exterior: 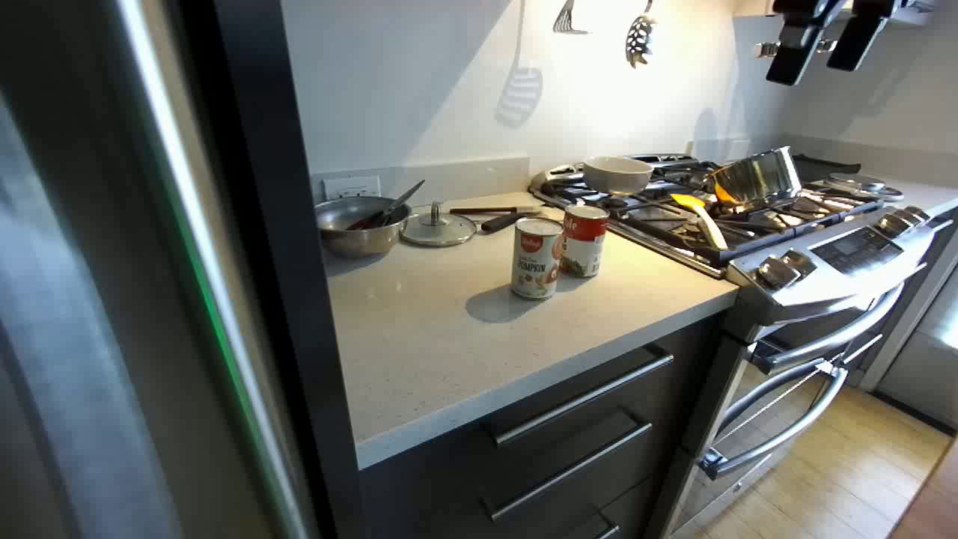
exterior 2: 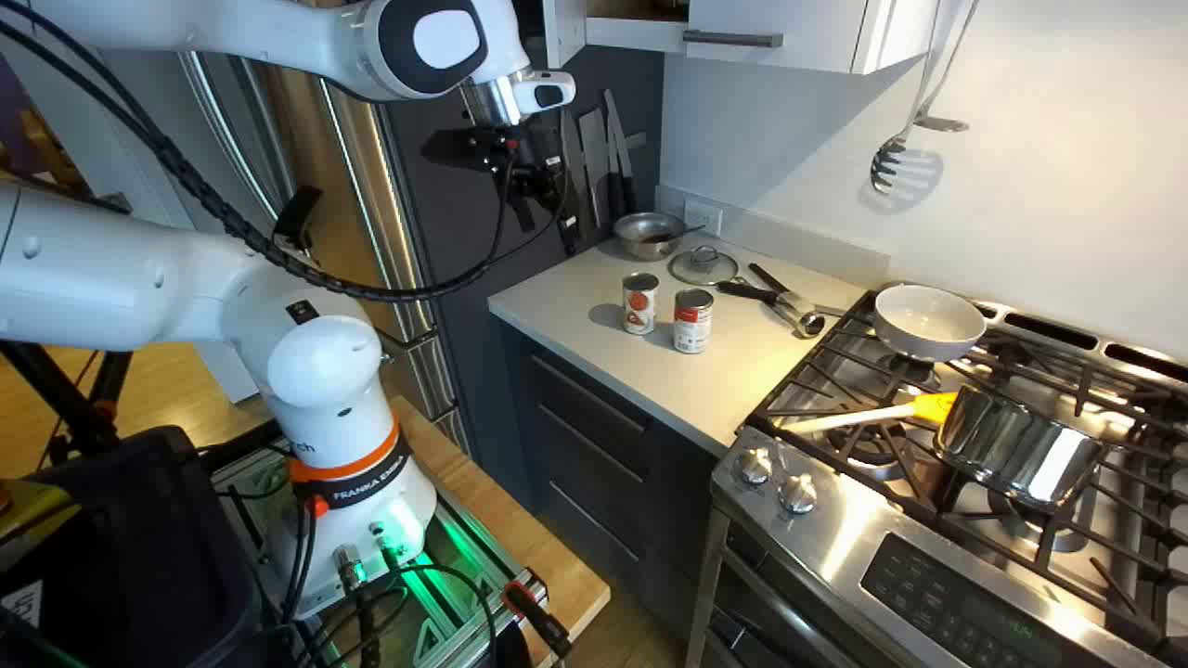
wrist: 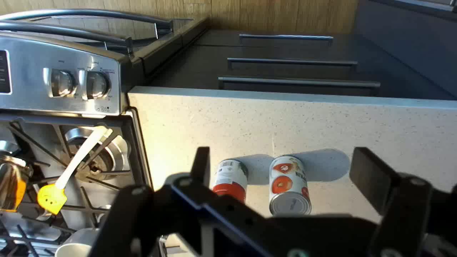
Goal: Put the can on the right on top of the can on the left
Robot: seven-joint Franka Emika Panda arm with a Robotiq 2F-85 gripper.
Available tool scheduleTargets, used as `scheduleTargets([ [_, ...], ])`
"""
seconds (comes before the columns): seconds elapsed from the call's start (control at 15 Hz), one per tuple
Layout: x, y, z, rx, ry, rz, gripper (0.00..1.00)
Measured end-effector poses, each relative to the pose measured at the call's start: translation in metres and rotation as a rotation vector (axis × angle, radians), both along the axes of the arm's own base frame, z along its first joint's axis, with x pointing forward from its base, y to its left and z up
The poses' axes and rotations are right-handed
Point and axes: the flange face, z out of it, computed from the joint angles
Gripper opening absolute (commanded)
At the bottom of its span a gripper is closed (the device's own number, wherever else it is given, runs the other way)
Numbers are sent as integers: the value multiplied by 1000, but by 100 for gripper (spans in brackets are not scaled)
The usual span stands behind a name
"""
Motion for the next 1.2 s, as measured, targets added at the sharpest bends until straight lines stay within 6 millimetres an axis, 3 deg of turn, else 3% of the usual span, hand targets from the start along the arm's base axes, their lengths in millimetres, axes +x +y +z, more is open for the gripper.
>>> scheduleTargets([
  [0.2,-5,-1,-24,0,54,-3,100],
  [1.2,-5,-1,-25,0,59,-3,100],
])
